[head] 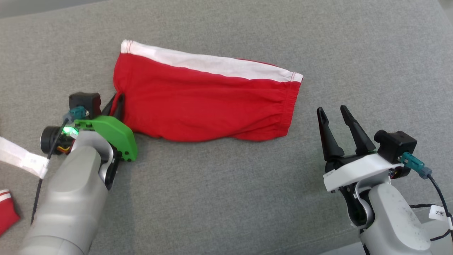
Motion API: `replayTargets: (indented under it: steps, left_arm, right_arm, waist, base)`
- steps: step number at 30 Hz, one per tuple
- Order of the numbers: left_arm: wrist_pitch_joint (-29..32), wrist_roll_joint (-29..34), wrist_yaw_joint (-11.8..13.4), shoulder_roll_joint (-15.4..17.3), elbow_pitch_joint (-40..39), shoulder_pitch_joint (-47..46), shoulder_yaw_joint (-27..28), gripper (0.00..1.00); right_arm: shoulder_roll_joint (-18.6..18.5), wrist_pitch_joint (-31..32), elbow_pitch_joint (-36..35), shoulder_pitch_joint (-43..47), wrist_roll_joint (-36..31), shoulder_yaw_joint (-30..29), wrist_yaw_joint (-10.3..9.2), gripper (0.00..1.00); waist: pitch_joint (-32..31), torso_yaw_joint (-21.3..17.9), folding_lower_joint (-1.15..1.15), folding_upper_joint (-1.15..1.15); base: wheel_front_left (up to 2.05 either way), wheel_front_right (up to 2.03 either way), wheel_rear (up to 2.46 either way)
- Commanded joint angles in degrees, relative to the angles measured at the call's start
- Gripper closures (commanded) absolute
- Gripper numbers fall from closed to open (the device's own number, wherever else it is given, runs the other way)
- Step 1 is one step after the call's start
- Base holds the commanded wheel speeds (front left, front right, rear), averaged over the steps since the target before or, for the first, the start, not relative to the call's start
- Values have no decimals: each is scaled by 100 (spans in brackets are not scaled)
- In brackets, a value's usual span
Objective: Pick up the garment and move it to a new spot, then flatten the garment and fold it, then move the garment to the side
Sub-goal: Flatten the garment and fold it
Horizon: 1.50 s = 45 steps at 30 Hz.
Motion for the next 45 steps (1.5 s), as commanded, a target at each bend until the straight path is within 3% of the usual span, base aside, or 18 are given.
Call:
replayTargets:
  steps: [1, 7, 18, 19, 20, 27, 34, 40, 41, 42, 43, 45]
  left_arm:
    - [-32, -68, 18, -10, 109, 278, 33, 100]
    - [-122, -225, 173, -171, 71, 934, 277, 100]
    - [-140, 128, 673, -365, -1306, 2242, 854, 100]
    - [-141, 171, 712, -381, -1429, 2317, 917, 68]
    - [-140, 243, 736, -405, -1562, 2401, 965, 0]
    - [-140, 719, 737, -546, -2318, 2734, 1261, 0]
    - [-141, 1142, 568, -693, -2752, 2771, 1477, 0]
    - [-141, 1355, 417, -786, -2807, 2750, 1661, 0]
    - [-141, 1383, 399, -797, -2814, 2730, 1685, 0]
    - [-141, 1422, 393, -807, -2819, 2716, 1719, 0]
    - [-141, 1477, 365, -833, -2823, 2719, 1779, 0]
    - [-141, 1512, 348, -844, -2818, 2747, 1843, 0]
  right_arm:
    - [-24, -28, 73, 106, -69, -47, -6, 0]
    - [-23, -29, 290, 357, -448, -126, -6, 0]
    - [-24, -28, 342, 572, -734, -3, -6, 0]
    - [-23, -28, 325, 517, -727, 49, -6, 0]
    - [-24, -28, 300, 440, -732, 94, -6, 0]
    - [-25, -28, 732, -270, -947, 383, -6, 0]
    - [-24, -27, 2316, -898, -1179, 256, -6, 0]
    - [-24, -8, 3116, -1008, -661, 516, -6, 0]
    - [-20, 2, 3177, -997, -582, 586, -7, 23]
    - [-11, 14, 3226, -970, -454, 679, -6, 58]
    - [3, 28, 3298, -932, -234, 816, -2, 100]
    - [12, 30, 3303, -916, -54, 840, -3, 100]
  waist:
    - [-330, 193, 0, 0]
    - [-795, 492, 0, 0]
    - [-1152, 1009, 0, 0]
    - [-1147, 1032, 0, 0]
    - [-1134, 1071, 0, 0]
    - [-974, 1258, 0, 0]
    - [-778, 1512, 0, 0]
    - [-597, 1639, 0, 0]
    - [-578, 1653, 0, 0]
    - [-561, 1667, 0, 0]
    - [-550, 1682, 0, 0]
    - [-547, 1675, 0, 0]
  base:
    - [0, 0, 0]
    - [0, 0, 0]
    - [0, 0, 0]
    - [0, 0, 0]
    - [0, 0, 0]
    - [0, 0, 0]
    - [0, 0, 0]
    - [0, 0, 0]
    - [0, 0, 0]
    - [0, 0, 0]
    - [0, 0, 0]
    - [0, 0, 0]
